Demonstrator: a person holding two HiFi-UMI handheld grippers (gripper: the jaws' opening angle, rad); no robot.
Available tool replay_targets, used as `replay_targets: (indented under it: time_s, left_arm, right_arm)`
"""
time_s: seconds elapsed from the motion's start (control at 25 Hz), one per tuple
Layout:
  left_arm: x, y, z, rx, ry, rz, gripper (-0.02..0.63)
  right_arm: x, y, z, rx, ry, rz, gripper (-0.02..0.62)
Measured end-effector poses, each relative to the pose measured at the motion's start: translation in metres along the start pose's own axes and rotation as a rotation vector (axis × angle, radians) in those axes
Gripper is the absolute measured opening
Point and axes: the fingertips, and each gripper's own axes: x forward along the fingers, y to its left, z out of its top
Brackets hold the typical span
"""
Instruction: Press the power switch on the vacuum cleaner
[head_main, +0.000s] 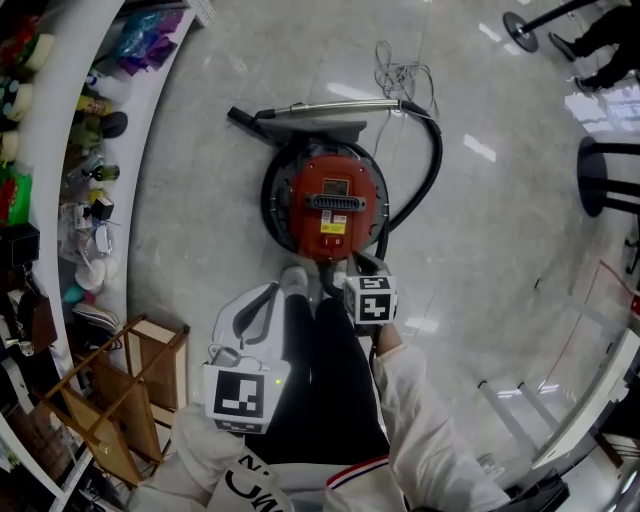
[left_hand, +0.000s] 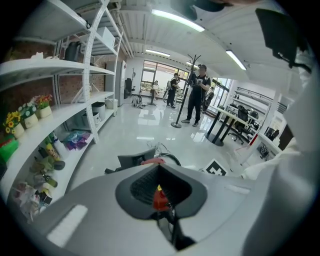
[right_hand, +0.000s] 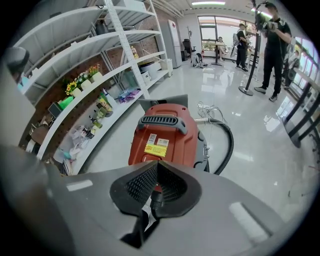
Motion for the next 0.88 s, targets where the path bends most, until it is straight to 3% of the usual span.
replay_targets:
  time_s: [0.88]
  left_arm:
    - [-0.066, 0.024, 0.105, 0.084, -0.188, 0.016, 0.0]
  right_arm:
    - [-0.188, 0.013, 0.114, 0.036, -0.298, -0.054, 0.002]
